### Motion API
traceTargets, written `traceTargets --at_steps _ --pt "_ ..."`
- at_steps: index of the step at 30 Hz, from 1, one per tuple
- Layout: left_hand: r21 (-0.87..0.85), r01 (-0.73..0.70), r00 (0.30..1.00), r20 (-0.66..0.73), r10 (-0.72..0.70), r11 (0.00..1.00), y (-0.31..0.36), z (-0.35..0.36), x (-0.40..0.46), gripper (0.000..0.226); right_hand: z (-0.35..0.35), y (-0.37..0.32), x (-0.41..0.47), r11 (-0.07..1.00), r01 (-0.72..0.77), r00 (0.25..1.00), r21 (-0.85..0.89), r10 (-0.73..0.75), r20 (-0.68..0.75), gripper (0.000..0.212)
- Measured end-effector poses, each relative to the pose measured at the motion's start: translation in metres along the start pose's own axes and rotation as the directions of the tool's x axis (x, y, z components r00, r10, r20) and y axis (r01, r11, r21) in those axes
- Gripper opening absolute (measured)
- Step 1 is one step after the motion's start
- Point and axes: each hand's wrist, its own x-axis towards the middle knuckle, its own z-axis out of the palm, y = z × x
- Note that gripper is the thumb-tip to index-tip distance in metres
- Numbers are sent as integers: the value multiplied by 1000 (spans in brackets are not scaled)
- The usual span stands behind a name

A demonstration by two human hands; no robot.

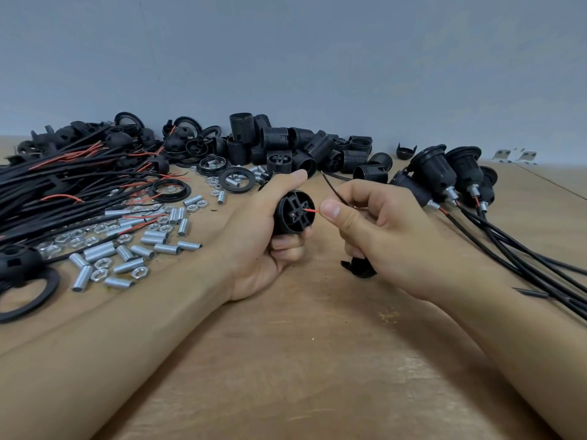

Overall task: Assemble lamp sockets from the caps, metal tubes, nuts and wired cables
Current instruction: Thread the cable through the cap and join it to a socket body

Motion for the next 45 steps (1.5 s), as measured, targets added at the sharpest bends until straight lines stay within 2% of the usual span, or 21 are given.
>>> traceTargets --at_steps 4,14,19,25,31,36,38,42,45 --pt "-4 -13 1000 -8 13 1000 0 -1 0 37 0 -2 0 996 -33 999 84 34 -3 19" --pt "83 -37 999 5 37 996 -3 2 -1 36 -2 -6 0 997 -79 996 13 80 -38 28" --pt "23 -15 998 -53 17 1000 -1 -1 1 38 -3 -5 -1 994 -94 995 51 96 -39 29" --pt "60 -32 998 -46 35 998 -2 -1 1 35 -4 -5 0 995 -100 994 23 101 -44 31" --pt "66 -31 999 -36 33 997 -2 -2 1 34 -5 -6 0 983 -138 989 118 144 -38 31" --pt "96 -50 997 -45 55 994 -4 -1 2 34 -5 -6 0 984 -143 987 104 149 -53 29" --pt "107 -69 995 -59 76 992 -5 -1 2 35 -4 -5 -1 993 -112 990 47 115 -76 30" --pt "135 -109 987 -106 124 985 -8 1 3 38 3 -3 -3 962 21 981 -272 -72 -181 23" --pt "153 -138 979 -131 158 979 -9 1 2 39 7 -2 -6 936 89 970 -340 -159 -185 19"
